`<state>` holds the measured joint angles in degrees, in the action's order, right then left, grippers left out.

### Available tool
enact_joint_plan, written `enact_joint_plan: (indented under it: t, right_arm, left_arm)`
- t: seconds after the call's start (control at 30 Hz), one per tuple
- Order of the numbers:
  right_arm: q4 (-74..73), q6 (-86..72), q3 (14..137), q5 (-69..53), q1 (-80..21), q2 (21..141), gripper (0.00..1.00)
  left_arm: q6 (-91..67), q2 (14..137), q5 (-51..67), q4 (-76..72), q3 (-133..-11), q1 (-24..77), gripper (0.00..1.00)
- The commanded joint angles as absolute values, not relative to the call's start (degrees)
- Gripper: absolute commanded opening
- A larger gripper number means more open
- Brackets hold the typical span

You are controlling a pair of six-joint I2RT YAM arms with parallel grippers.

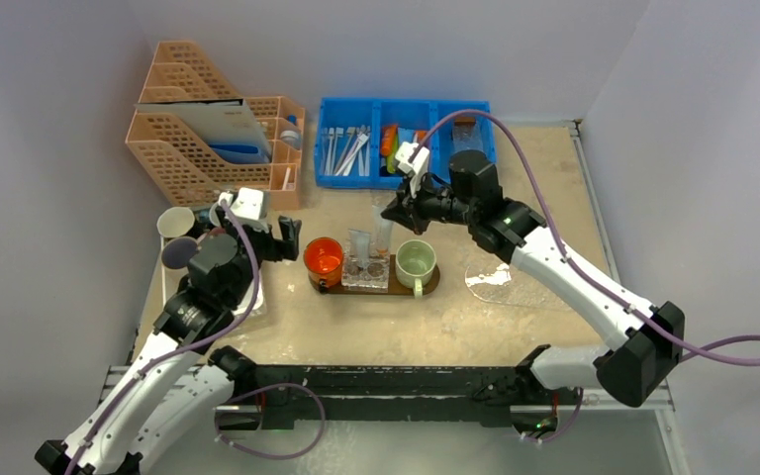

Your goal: Prepare toiletry sets of a toothbrush and toothpaste on the tray

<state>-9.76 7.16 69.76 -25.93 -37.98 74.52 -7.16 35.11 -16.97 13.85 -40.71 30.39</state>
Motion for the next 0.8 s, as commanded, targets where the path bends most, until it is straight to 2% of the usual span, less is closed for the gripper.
enact_joint_plan:
  t: [0.0, 0.77]
  right_arm:
    - [-3.61, 7.09, 69.12, -22.9, -38.61, 72.31, 0.0]
    - [-1.88, 6.34, 66.25, -21.74, -40.04, 73.56, 0.0]
  left_arm:
    - [-8.61, 34.64, -18.03, 14.84, -41.39, 30.13, 0.79]
    - [-10.32, 34.99, -17.01, 14.24, -42.38, 30.12, 0.79]
